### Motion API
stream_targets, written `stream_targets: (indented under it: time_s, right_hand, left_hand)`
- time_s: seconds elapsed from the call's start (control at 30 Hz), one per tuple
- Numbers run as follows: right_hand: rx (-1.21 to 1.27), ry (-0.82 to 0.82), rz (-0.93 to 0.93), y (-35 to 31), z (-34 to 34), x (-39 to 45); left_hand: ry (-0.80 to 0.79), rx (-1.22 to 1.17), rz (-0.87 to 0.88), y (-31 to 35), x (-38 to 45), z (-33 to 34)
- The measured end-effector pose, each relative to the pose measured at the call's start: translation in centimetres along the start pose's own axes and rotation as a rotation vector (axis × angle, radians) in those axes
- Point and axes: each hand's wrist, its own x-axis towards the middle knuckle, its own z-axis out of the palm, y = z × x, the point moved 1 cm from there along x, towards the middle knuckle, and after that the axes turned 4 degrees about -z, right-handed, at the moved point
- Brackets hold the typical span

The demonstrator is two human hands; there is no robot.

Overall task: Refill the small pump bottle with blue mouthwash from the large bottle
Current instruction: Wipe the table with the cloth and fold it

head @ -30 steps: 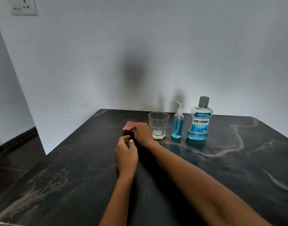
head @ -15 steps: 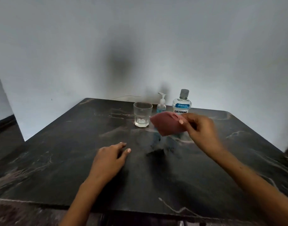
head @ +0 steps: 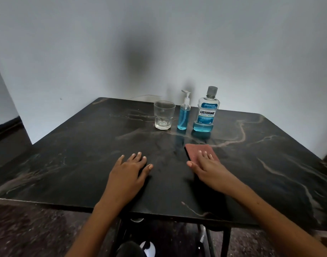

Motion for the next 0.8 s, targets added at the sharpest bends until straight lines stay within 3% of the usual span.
stream_targets:
  time_s: [0.1, 0.23, 0.47, 0.63, 0.8]
  right_hand:
    - [-0.077, 0.054, 0.005, -1.0, 0.2, 2.8]
    - [-0.132, 0.099, -0.184, -2.1, 0.7, 4.0]
    - [0.134, 0.064, -0.48, 2.1, -0.4, -1.3]
    - [0.081, 0.2, -0.329, 5.9, -0.1, -4.0]
    - [0.048, 0.266, -0.127, 6.9, -1.4, -1.3]
  left_hand:
    - [0.005, -0.001, -0.008, 0.0, 0.0, -0.1]
    - [0.01, -0.009, -0.015, 0.1, -0.1, -0.1]
    - [0.013, -0.022, -0.01, 0.0, -0.3, -0.2]
    - [0.013, -0.054, -0.012, -0.1, -0.4, -0.3]
    - [0.03, -0.073, 0.003, 0.1, -0.5, -0.5]
